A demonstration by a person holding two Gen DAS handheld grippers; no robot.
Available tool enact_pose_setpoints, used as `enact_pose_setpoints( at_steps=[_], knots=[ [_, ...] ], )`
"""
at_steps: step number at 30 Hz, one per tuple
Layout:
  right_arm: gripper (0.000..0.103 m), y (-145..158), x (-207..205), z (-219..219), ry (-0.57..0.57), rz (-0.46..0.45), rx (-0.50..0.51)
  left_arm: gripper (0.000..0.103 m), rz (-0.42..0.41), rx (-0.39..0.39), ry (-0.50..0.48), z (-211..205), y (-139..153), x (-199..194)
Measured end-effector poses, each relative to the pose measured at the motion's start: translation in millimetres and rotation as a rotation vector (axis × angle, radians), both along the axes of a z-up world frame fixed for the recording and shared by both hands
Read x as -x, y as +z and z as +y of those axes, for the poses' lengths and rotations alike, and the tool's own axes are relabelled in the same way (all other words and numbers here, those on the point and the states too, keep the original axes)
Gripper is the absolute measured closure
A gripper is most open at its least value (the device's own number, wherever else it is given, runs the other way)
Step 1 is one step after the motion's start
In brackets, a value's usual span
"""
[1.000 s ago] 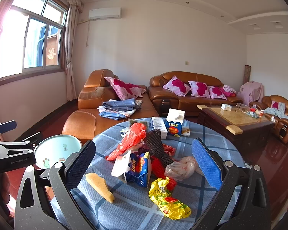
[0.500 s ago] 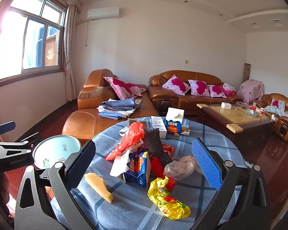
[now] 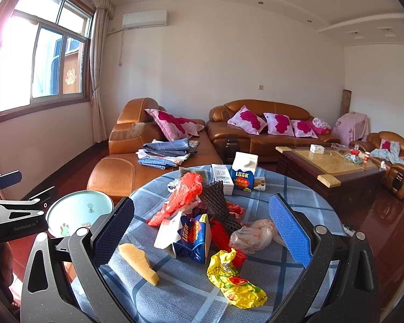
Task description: Collect trash
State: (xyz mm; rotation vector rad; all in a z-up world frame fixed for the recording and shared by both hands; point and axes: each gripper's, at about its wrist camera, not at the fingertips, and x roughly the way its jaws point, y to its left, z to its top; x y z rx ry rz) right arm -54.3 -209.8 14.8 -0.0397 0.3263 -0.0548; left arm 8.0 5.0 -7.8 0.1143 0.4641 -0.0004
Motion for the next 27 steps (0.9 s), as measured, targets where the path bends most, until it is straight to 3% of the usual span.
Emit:
enact_pose_setpoints(
  at_steps=[12, 27],
  knots=[
    [0.005, -3.8, -1.8, -2.6, -0.003, -0.001, -0.004, 0.006, 0.008, 0.0, 0.003, -0.8, -4.0, -0.1],
    [0.006, -105.0, 1.4, -70.2, -0.133, 0.176, 0.008, 0.006, 0.166, -0.057, -0.181, -79.4, -80.6, -16.8]
  ],
)
